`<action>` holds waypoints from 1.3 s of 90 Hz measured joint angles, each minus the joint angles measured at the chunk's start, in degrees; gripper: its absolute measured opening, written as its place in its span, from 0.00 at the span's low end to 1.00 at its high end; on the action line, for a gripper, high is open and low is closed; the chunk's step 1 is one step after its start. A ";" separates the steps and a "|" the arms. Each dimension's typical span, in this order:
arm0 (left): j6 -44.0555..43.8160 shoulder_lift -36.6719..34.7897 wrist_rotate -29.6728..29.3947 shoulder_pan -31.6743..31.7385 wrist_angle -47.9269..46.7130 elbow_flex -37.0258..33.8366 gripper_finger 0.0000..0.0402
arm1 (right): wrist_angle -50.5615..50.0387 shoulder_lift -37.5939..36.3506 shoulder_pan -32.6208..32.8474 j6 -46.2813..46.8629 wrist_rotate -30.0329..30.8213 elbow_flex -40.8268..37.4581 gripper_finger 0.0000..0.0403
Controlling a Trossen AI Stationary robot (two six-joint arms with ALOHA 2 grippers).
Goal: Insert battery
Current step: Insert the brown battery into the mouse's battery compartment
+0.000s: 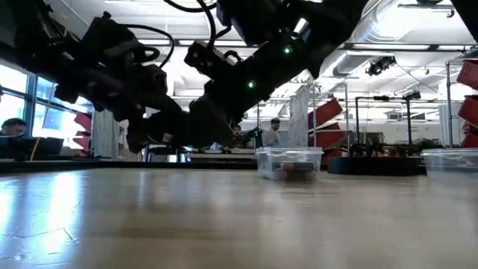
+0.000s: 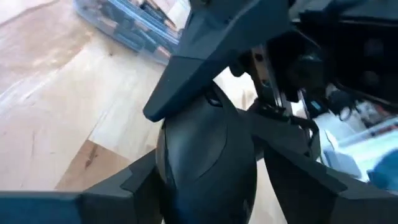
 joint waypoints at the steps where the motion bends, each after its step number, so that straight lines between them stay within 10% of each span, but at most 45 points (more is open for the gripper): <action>1: 0.24 -0.43 0.03 0.17 0.00 -0.06 0.57 | -0.19 -0.11 0.00 0.34 -0.01 0.01 0.60; 58: 29.58 -29.01 -34.10 -0.69 -1.33 -3.13 0.57 | -15.54 -1.46 -1.27 20.80 -14.05 2.30 0.60; 117: 42.32 -39.04 -47.28 -17.61 -0.58 -3.13 0.57 | -22.72 -0.34 -4.49 27.17 -14.57 2.20 0.61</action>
